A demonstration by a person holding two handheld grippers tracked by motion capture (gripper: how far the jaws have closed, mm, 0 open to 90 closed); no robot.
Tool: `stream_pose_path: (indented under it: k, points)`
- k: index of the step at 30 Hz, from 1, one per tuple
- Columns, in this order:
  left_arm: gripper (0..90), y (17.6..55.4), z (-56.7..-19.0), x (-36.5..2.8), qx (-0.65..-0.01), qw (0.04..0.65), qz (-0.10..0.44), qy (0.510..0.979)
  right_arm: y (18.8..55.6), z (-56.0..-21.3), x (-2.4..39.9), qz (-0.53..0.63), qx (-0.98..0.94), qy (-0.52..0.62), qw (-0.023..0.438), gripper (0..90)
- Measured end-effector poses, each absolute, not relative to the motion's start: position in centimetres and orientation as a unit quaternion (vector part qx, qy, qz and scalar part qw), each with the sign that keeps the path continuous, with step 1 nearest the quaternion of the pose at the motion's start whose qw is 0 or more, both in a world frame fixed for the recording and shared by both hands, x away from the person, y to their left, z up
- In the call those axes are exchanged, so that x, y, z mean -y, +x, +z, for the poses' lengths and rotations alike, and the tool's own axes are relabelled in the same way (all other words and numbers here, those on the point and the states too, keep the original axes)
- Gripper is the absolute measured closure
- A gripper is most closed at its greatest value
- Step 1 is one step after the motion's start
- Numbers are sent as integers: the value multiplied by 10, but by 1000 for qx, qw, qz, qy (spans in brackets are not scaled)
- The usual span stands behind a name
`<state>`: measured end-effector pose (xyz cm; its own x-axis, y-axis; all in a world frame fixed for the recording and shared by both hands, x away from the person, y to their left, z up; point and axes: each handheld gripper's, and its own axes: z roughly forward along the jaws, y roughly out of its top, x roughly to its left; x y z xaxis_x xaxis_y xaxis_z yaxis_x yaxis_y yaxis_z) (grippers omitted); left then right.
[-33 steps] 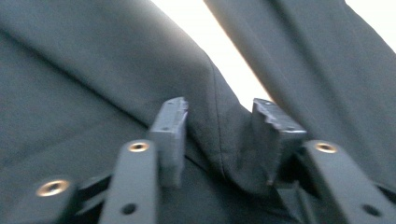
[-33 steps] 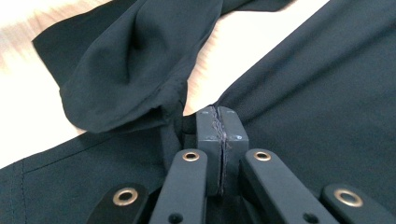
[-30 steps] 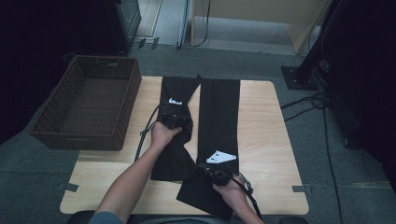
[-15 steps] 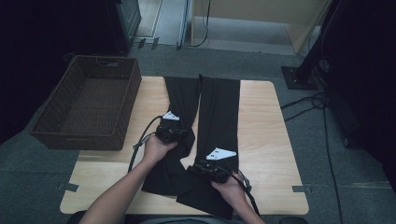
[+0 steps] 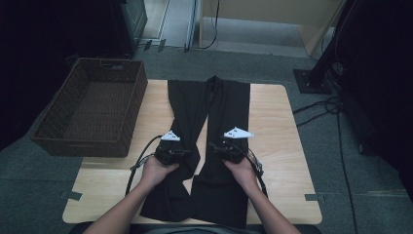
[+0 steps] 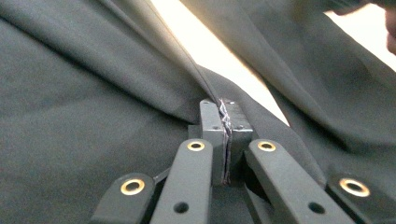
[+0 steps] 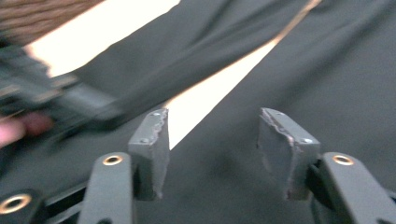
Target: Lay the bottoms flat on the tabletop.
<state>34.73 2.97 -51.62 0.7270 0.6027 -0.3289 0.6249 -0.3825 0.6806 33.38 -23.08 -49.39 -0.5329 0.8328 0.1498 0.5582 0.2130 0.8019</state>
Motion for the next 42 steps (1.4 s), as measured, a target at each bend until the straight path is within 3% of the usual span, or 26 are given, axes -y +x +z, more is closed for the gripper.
stream_pose_path:
  k: [2, 8, 13, 17, 19, 23, 29, 31, 35, 42]
  points:
    - [899, 345, -517, -31, -370, 419, -11, 829, 357, -498, 231, 417, -761, 470, 162, 383]
    - [899, 334, -515, -33, -369, 420, -10, 829, 413, -503, 228, 412, -739, 498, 189, 387]
    - [897, 323, -516, -34, -364, 421, -10, 831, 439, -518, 220, 364, -731, 529, 230, 388]
    - [897, 314, -517, -36, -366, 423, -15, 829, 443, -521, 217, 347, -735, 532, 238, 439]
    - [897, 308, -517, -36, -364, 419, -16, 832, 445, -521, 219, 354, -734, 532, 229, 511]
    - [881, 304, -518, -39, -374, 418, -9, 828, 440, -520, 218, 366, -751, 504, 220, 879]
    - [742, 308, -518, -44, -382, 429, -11, 818, 399, -515, 207, 370, -796, 451, 161, 893]
    - [621, 312, -515, -44, -388, 424, -11, 818, 377, -516, 209, 380, -799, 443, 145, 892]
    - [516, 322, -506, -49, -403, 416, -3, 815, 360, -517, 216, 385, -800, 437, 143, 891]
    - [446, 359, -484, -57, -420, 415, 17, 807, 338, -515, 230, 382, -806, 434, 129, 891]
